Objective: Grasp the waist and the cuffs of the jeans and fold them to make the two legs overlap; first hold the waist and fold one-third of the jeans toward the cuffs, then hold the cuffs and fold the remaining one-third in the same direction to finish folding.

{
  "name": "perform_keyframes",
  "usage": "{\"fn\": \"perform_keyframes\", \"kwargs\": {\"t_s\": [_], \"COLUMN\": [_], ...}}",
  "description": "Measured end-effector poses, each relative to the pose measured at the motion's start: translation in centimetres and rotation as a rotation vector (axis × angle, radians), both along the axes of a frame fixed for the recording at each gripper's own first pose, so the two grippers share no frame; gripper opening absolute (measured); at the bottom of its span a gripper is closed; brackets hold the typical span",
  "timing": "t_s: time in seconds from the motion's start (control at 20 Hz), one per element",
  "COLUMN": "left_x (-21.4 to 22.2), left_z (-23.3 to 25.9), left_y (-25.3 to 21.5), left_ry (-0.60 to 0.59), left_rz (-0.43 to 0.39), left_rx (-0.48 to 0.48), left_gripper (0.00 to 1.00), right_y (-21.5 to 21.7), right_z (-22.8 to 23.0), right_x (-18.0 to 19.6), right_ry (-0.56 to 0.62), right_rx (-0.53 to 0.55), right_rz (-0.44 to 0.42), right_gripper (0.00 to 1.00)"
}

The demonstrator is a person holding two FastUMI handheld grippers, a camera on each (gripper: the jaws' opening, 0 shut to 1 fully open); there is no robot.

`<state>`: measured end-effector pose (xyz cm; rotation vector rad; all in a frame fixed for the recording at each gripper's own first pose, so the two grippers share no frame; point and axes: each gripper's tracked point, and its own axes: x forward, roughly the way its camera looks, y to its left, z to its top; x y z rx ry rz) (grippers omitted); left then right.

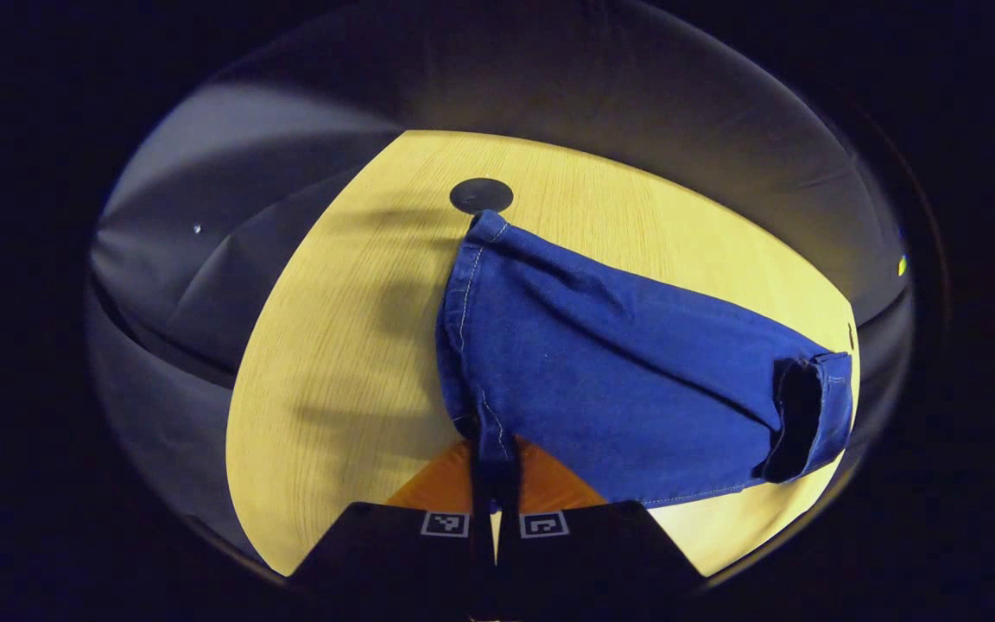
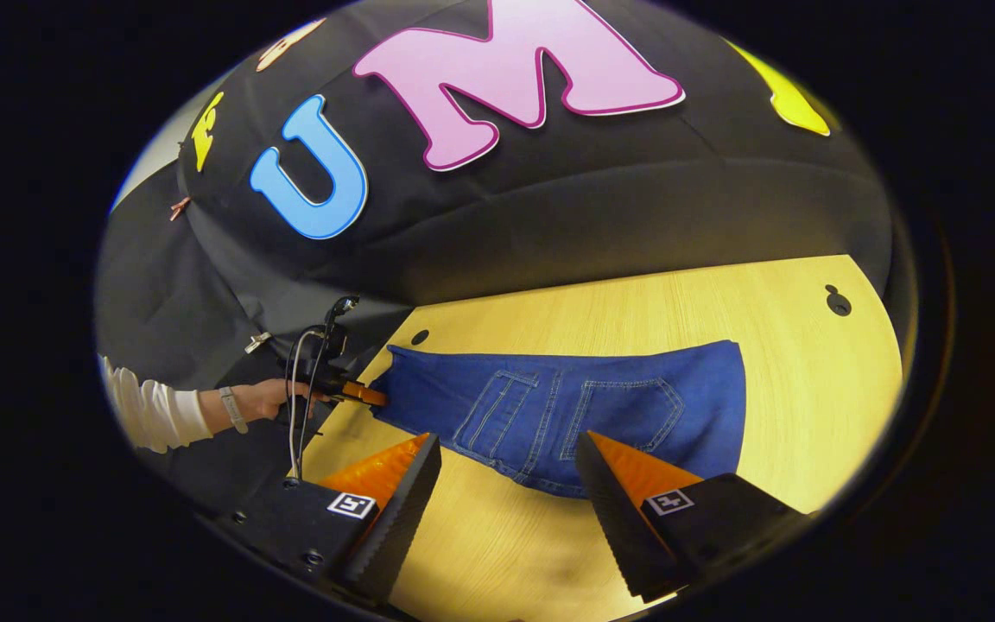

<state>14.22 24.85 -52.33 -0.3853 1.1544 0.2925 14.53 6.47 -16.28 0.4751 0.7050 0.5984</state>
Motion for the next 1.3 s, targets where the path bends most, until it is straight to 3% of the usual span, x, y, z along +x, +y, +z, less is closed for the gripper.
{"fn": "perform_keyframes", "kwargs": {"t_s": [0.15, 0.2, 0.5, 0.75, 0.9, 1.1, 1.3], "left_x": [1.3, 1.7, 4.9, 7.7, 8.4, 10.1, 9.4], "left_z": [5.0, 7.2, 22.4, 28.4, 26.8, 17.3, 7.9], "left_y": [-1.4, -2.3, -9.9, -24.6, -34.6, -45.1, -49.6], "left_ry": [-0.123, -0.163, -0.397, -0.493, -0.456, -0.339, -0.155], "left_rz": [-0.020, -0.044, -0.171, -0.351, -0.511, -0.652, -0.753], "left_rx": [-0.017, -0.017, -0.053, -0.136, -0.158, -0.129, -0.045], "left_gripper": [0.06, 0.03, 0.06, 0.06, 0.06, 0.06, 0.06], "right_y": [-1.5, -2.1, -5.8, -10.4, -13.7, -18.2, -22.7], "right_z": [0.7, 1.2, 3.8, 5.8, 6.1, 5.5, 4.1], "right_x": [0.3, 0.4, -0.4, -2.6, -3.8, -4.8, -4.7], "right_ry": [-0.014, -0.021, -0.085, -0.128, -0.144, -0.125, -0.116], "right_rx": [0.007, 0.011, 0.016, 0.002, -0.024, -0.028, -0.071], "right_rz": [-0.034, -0.047, -0.116, -0.196, -0.254, -0.338, -0.392], "right_gripper": [0.97, 0.97, 0.97, 0.97, 0.97, 0.97, 0.96]}}
